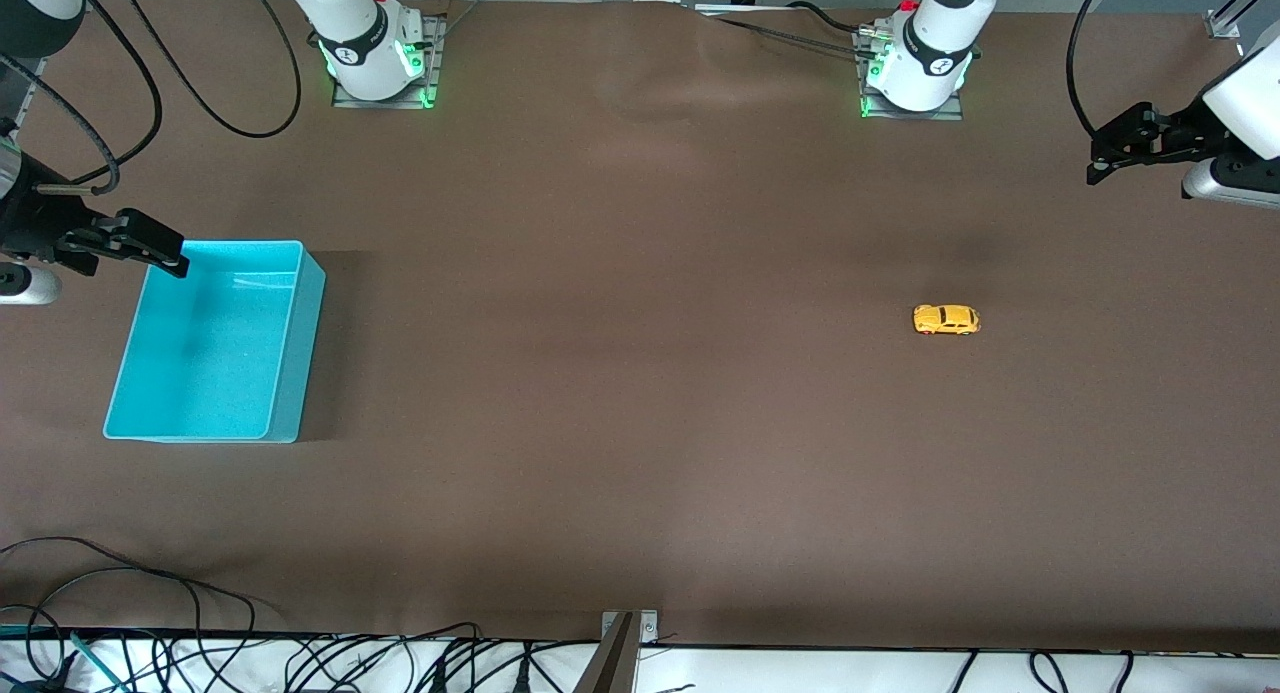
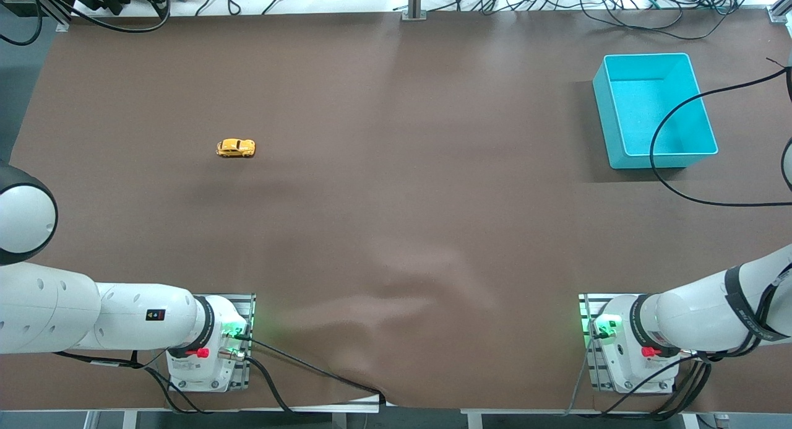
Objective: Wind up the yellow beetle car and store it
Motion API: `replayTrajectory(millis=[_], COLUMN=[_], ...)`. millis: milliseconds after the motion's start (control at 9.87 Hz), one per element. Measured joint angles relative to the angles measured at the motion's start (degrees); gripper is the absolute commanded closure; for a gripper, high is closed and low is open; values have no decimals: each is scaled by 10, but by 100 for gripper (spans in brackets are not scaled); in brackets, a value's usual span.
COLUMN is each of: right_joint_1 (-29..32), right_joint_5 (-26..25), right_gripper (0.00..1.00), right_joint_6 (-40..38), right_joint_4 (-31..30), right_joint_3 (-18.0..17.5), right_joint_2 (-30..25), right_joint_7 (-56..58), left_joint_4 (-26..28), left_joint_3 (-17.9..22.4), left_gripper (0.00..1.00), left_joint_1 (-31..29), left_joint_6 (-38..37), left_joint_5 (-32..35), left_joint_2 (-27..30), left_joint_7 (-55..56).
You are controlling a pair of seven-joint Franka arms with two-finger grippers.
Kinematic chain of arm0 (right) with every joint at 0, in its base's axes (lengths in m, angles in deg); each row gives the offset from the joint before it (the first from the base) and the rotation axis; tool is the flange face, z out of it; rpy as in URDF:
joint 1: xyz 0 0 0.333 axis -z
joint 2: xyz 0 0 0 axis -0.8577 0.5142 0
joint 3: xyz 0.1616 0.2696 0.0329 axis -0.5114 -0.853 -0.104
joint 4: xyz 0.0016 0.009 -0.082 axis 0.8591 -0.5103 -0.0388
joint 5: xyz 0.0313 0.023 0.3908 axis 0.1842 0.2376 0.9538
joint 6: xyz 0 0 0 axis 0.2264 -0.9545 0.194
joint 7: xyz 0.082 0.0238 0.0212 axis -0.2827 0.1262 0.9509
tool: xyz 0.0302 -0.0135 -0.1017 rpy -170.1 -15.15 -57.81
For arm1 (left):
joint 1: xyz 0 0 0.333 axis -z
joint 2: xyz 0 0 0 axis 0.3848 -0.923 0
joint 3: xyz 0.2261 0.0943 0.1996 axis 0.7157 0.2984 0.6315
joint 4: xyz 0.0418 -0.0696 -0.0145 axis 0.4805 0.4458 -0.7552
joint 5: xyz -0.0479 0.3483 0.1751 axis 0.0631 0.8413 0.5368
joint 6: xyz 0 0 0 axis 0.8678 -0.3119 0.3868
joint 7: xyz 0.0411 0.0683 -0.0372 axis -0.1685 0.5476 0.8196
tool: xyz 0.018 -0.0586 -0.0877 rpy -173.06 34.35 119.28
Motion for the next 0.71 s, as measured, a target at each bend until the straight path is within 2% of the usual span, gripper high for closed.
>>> replayTrajectory(millis=[709], right_joint_1=[0], right_joint_5=[0], right_gripper=[0], right_joint_6=[-2], right_joint_4=[0], right_joint_3=[0], right_joint_2=[3], right_joint_7=[0], left_joint_4=[0], left_joint_3=[0], left_gripper=[0], left_joint_1=[0], left_joint_6=[-2], left_joint_5=[0], left_joint_2=[-1], left_joint_7=[5])
